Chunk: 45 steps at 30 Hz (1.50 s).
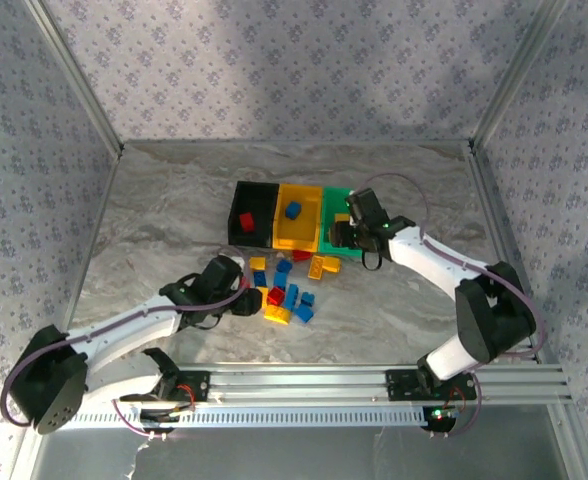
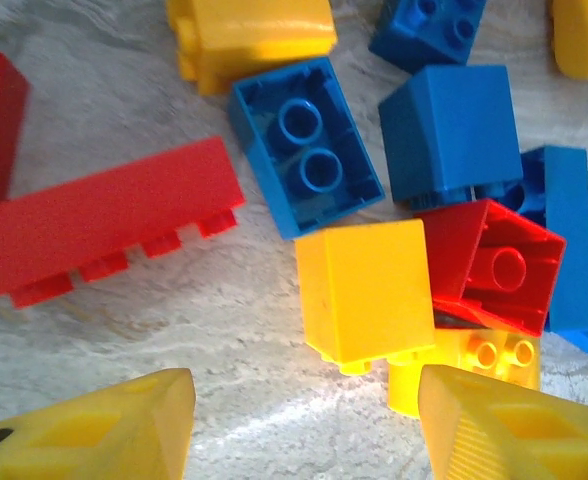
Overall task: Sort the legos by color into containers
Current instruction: Place the lego in the container, then pick up the lego from the middle-left of the table.
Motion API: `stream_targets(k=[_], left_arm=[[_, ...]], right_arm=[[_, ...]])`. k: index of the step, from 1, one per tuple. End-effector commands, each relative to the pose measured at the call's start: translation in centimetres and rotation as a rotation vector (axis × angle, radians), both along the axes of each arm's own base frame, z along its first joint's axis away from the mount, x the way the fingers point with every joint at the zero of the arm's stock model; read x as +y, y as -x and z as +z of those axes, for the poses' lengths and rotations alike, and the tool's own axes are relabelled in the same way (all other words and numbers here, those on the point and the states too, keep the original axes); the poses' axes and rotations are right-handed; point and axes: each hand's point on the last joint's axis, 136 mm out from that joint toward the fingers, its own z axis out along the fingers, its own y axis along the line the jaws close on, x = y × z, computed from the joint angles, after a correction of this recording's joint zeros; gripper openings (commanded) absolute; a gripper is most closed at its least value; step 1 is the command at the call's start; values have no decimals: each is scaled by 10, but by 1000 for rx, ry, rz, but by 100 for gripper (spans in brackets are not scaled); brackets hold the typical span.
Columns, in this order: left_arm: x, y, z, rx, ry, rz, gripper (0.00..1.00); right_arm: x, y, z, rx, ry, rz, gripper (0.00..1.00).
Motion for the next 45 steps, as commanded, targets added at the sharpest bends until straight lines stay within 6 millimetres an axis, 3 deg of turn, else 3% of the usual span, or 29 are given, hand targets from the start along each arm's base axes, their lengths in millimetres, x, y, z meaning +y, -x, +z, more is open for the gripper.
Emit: stream_targets(k=[1,8,15,21,25,30,39,45], left_arm=[[-16,0,6,24,24,-34,60],[-26,0,-2,40,-68,-69,59],[-16,-11,-17,72,-222,-20,61],[-21,-19,-21,82,-251,-20,60],[-32,-20,-22,92,-218,-33,53],[-31,-18,-19,92,-227,-36,35],[-38,-26,27,12,-164,-46,34],[-73,-55,65,-69,-113,-87,33]], right_arm=[[-9,10,2,-25,21,-6,60],[-20,21,-3,-29,35,-20,59],[-23,23,0,-39,27,-26,60],[-25,25,-2,-40,29,-28,60],[-27,27,-4,-40,33,-32,60],[-32,28,-5,-46,39,-44,60],[-45,33,-14,-24,37,-71,60],[-53,43,-20,-13,0,-101,60]])
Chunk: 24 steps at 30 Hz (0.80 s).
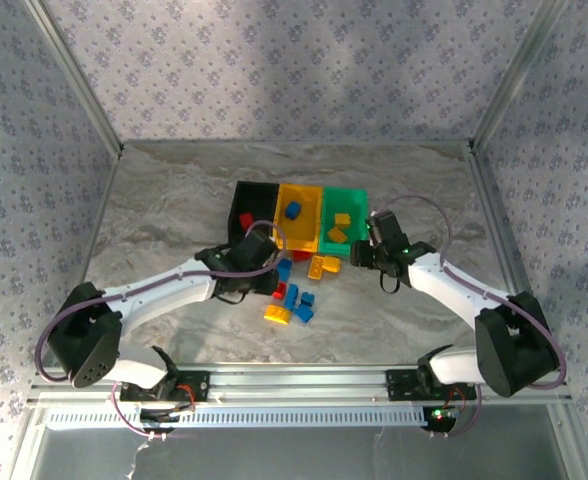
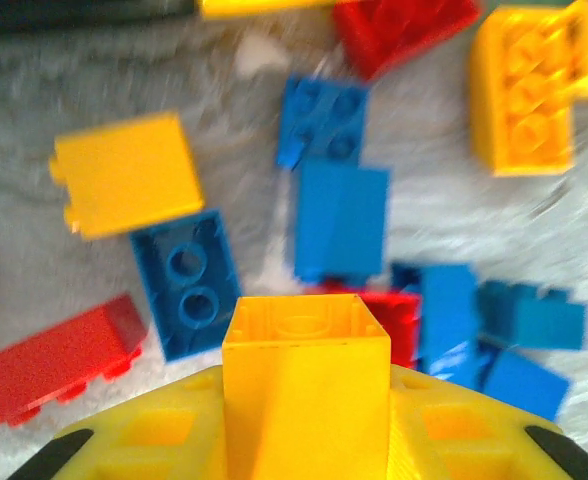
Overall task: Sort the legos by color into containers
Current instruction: Pick up the lego from the middle-left of the table, then place the lego in the container.
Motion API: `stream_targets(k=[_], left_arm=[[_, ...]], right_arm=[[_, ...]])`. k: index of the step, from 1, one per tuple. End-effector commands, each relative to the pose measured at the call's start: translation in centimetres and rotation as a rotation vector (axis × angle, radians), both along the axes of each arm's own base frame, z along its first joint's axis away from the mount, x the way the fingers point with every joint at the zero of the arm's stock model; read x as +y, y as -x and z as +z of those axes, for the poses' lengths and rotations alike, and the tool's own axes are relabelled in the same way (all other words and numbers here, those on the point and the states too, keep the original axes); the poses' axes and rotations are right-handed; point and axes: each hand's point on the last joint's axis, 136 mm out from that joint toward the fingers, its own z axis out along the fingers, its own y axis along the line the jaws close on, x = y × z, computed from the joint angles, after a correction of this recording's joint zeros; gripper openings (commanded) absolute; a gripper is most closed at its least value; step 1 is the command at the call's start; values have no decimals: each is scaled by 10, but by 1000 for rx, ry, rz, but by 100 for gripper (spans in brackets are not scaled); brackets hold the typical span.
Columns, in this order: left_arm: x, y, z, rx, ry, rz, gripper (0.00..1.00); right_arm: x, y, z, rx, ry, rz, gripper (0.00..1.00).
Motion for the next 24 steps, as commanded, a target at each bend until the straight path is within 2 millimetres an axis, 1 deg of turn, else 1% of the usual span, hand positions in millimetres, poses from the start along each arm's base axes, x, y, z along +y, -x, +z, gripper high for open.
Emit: stream_targets(k=[1,6,9,11,14,15,17,18,19,21,23,24], left_arm=[[-27,-20,27,-54,17,-55,33],[-84,-57,47,-76,57,-138,33],[-116,-82,49,-69,44,-170,33],[-142,-98,53,-60,40,-214,33],[-170,-121,57,-59,18,-246,33],[-174,-125,48,-47,-6,-252,33],[-182,-139,47,-58,-39,-252,35],[-183,-145,46,-67,-60,-246,36],[-183,-151,46,-74,-83,-236,40],[-183,-156,45,-78,-109,-231,51],[-186,-156,45,-80,-103,-237,61],[-187,-156,46,-82,-98,-239,66]], right_arm=[[-2,7,3,-6,-36,-17,60],[-3,24,-4,12,-69,-20,60],[-10,35,-6,10,-70,-33,60],[-18,43,-6,12,-58,-39,60],[-27,49,-3,11,-38,-46,61],[-29,51,-1,9,-38,-47,61],[-32,54,2,6,-49,-52,61],[-33,56,2,7,-57,-56,61],[-32,57,4,7,-70,-55,61],[-26,60,7,10,-100,-23,61],[-13,63,9,26,-135,40,61],[-11,64,9,34,-137,54,61]])
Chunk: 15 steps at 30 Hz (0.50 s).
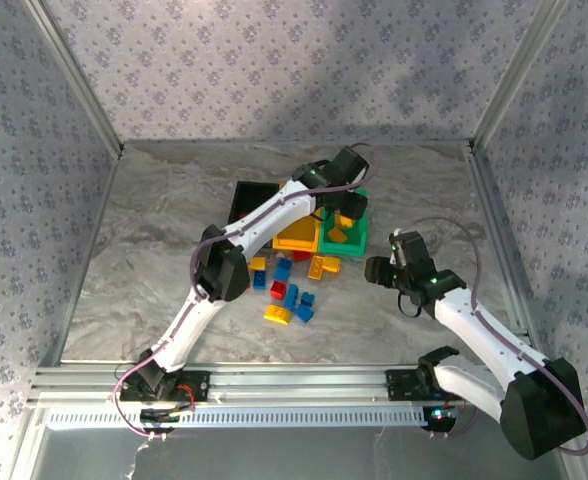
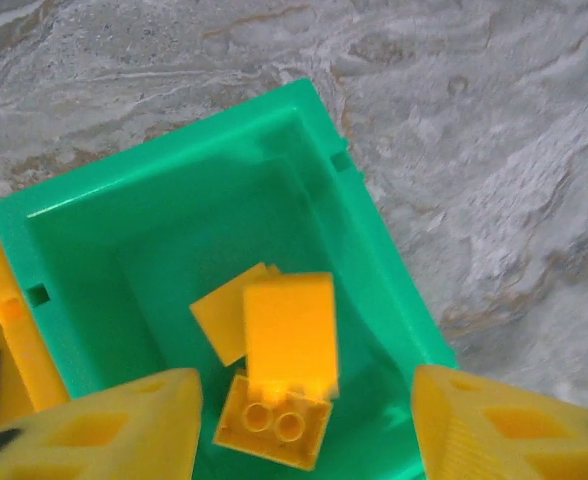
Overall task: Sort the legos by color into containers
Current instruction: Place the lego in the container.
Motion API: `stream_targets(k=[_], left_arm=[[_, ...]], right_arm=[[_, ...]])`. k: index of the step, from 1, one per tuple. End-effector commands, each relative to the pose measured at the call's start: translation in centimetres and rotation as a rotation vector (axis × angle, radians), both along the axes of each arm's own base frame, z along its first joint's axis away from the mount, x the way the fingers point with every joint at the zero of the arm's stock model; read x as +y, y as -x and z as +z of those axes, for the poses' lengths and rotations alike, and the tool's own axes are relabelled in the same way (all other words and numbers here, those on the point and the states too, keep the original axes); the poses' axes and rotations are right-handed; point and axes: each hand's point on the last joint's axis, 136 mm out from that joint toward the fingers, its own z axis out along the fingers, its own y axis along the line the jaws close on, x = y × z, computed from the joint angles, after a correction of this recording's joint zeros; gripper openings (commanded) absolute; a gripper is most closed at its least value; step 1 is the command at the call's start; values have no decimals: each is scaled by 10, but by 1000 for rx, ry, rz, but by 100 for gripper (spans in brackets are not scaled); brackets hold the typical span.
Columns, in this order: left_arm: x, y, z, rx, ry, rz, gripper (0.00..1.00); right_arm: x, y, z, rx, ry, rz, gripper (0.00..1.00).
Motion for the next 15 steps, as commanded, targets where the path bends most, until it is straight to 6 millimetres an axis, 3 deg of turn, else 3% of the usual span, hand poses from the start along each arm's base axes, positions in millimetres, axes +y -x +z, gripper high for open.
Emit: stream_targets(k=[1,6,9,15], left_arm=[[13,11,-1,27,-72,-12,70],[22,15,11,-11,-50,2,69],[37,24,24,-57,-6,18,69],[100,54,24,-141,-2,88,68]], right_arm=[[13,15,-4,63,-24,87,61],[26,22,-3,84,-42,123,61],[44,26,-6,93,-88,155,61],[94,36,-12,99,-61,269,60]])
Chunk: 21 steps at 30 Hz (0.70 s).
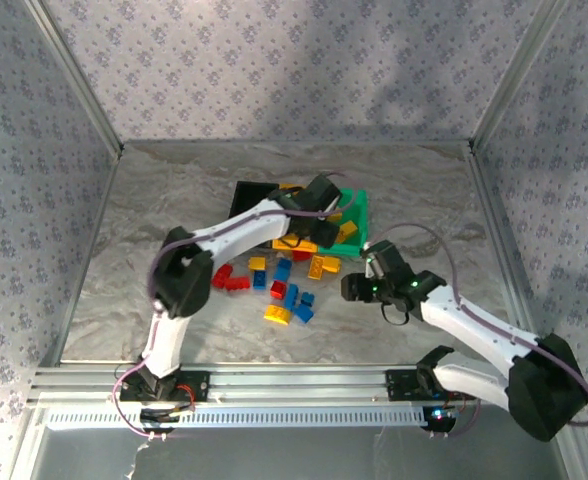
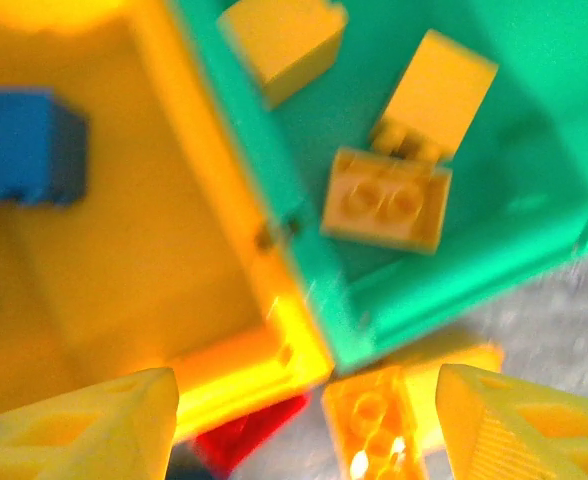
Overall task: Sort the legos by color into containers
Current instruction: Place the lego in the container, then pick up the lego from the bottom-center of the table.
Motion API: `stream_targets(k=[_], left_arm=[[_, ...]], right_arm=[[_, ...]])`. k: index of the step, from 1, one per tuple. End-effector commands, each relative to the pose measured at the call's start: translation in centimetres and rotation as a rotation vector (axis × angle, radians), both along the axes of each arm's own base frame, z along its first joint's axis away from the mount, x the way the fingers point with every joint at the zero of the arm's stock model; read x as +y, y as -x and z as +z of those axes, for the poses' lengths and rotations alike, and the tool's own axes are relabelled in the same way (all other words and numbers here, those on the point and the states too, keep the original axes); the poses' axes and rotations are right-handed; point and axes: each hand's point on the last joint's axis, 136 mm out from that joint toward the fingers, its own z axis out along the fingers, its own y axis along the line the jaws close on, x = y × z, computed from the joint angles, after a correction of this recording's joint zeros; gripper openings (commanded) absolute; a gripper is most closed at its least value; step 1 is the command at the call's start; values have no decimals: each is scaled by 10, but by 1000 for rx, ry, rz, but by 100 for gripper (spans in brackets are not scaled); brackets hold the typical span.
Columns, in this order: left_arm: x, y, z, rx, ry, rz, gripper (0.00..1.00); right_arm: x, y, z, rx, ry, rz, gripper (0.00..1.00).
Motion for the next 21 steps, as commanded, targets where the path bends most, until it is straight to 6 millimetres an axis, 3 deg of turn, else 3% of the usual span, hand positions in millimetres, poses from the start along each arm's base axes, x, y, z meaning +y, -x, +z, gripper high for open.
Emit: stream_targets(k=[1,4,6,11,14,21], left_arm=[[19,-5,46,-167,105,52,67],[49,16,35,-180,104,61,67],[69,27,27,-199,92,81,66],[117,38,9,-197,91,144,66],[135,39,1,-184,124,177,66],[155,44,-7,-230,144,195,66]], right_arm=[[30,-4,9,-21,-21,37,60],[53,1,2,4,-8,104,60],[56,-1,-3,12,33,88,59],[72,-9,3,-1,28,96,59],[82,-13,2,7,47,96,59],[93,-21,-14,73,87,12,59]])
